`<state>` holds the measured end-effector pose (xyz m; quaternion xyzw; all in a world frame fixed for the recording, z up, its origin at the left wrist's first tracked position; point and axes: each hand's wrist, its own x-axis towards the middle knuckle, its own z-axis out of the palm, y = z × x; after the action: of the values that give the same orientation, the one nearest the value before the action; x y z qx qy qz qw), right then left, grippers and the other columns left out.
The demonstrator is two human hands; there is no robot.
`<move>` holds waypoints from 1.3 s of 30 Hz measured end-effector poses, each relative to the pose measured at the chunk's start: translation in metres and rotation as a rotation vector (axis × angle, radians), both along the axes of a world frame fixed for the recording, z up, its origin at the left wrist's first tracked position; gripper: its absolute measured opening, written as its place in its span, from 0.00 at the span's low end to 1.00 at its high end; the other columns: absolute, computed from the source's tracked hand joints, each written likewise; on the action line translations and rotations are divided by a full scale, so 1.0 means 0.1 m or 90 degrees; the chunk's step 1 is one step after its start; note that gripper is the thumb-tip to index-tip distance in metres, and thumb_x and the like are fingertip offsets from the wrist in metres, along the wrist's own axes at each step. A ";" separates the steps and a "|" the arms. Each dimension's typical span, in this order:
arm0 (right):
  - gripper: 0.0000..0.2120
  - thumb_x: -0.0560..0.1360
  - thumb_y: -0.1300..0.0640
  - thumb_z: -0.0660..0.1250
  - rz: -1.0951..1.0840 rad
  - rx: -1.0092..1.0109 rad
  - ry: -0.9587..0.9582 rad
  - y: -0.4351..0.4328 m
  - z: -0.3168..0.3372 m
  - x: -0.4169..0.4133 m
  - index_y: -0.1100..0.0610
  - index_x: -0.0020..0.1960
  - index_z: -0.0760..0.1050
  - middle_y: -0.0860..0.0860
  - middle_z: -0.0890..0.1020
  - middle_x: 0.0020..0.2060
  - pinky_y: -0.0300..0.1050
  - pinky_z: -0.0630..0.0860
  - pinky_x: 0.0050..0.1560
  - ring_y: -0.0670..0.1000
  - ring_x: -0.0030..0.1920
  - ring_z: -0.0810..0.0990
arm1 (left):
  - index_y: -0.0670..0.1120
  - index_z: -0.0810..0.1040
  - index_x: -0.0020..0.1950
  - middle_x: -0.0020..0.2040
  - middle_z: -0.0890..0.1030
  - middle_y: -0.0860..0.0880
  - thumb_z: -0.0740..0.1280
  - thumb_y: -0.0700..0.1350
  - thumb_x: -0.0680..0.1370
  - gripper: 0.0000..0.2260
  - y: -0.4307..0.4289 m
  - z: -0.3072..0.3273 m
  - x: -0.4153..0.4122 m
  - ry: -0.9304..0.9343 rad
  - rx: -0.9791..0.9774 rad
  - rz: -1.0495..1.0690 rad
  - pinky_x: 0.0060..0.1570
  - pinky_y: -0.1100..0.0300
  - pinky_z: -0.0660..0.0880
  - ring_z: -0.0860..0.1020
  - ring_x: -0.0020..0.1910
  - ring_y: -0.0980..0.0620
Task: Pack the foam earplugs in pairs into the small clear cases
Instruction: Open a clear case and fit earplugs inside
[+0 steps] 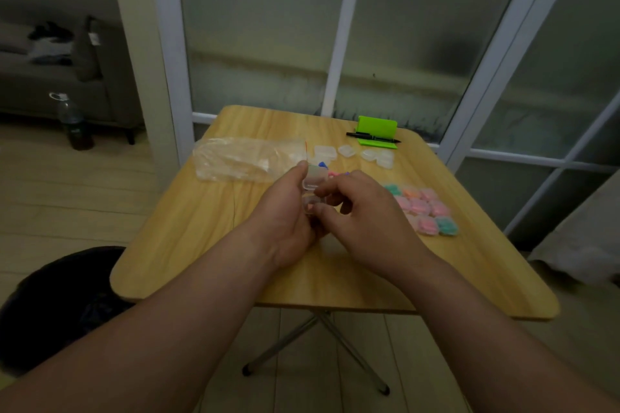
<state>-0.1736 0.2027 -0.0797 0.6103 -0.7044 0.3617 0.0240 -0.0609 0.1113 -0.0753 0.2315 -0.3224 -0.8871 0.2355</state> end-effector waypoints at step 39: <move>0.08 0.81 0.49 0.68 -0.007 0.224 0.455 -0.94 0.14 -0.80 0.48 0.58 0.81 0.49 0.77 0.49 0.51 0.76 0.45 0.53 0.50 0.76 | 0.42 0.83 0.54 0.34 0.83 0.48 0.57 0.61 0.85 0.24 -0.16 0.04 -0.01 -0.145 -0.008 0.170 0.32 0.59 0.71 0.72 0.26 0.54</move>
<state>-0.2539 0.1087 -0.0662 0.6890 -0.7058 0.0002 0.1648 -0.0622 0.0955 -0.0710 0.3699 -0.3187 -0.8139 0.3150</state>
